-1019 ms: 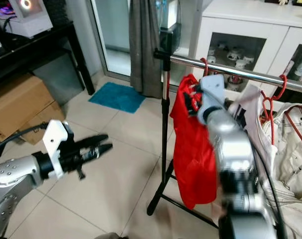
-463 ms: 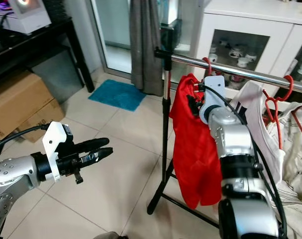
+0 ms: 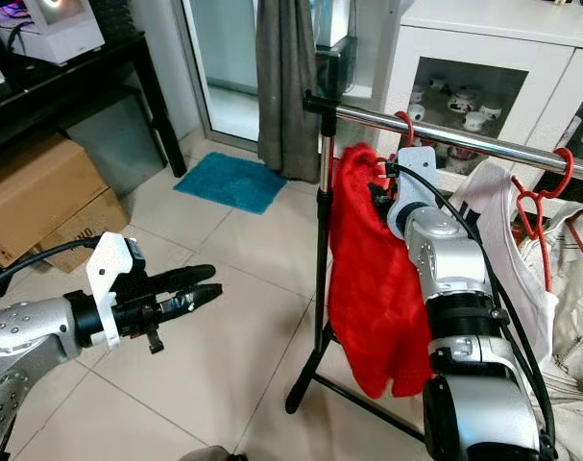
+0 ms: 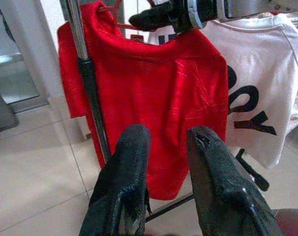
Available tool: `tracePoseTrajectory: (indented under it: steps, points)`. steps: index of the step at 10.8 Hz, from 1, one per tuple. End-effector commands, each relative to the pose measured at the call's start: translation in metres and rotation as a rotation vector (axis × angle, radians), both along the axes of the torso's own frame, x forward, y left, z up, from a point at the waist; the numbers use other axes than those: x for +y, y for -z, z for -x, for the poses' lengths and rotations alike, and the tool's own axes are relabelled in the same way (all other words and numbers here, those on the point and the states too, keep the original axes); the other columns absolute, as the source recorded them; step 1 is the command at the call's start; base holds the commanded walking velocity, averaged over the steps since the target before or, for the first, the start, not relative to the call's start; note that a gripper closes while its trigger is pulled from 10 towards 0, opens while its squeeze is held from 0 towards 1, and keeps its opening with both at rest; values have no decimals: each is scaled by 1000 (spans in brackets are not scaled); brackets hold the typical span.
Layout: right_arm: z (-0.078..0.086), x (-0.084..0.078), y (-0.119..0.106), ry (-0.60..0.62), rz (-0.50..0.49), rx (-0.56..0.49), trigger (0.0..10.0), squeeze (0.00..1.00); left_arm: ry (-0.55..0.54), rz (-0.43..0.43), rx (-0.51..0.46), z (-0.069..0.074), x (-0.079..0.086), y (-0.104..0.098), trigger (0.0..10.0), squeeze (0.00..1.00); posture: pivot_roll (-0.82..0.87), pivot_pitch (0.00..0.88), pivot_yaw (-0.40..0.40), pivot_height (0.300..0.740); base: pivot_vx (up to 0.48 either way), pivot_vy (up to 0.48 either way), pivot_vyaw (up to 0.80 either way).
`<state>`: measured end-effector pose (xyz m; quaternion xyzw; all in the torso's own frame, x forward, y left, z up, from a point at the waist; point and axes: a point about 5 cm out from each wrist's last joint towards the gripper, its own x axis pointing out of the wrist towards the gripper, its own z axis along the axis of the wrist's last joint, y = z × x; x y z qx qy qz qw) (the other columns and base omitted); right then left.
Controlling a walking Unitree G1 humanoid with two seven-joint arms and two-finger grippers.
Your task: Hang hanger
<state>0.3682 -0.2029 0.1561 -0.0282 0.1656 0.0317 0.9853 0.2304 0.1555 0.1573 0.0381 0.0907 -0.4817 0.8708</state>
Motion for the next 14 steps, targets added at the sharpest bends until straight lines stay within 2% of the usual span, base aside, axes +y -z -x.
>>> tracePoseTrajectory:
  steps: [1,9,11,12,13,14]
  points:
    - [-4,1,-8,-9,-4,-24,0,0,21,4,-12,0,-3,-5,10000,0,33,0,79,740,0,0,0]
    - [-2,-2,-10,-3,-1,-53,0,0,2,4,-47,-6,0,-5,10000,0,15,0,94,740,0,0,0]
    - [-1,-4,-20,4,7,-121,0,0,-54,-6,-84,-12,1,-4,10000,0,12,0,95,740,0,0,0]
    - [1,-7,-24,17,15,-147,0,0,-115,-19,-96,-17,2,-2,10000,0,11,0,93,740,0,0,0]
    - [6,-12,-32,32,45,-224,0,0,-242,-26,-117,-27,2,3,10000,0,9,0,92,740,0,0,0]
    - [14,-11,-38,10,76,-292,0,0,-301,-25,-142,-31,0,5,10000,0,4,0,94,740,0,0,0]
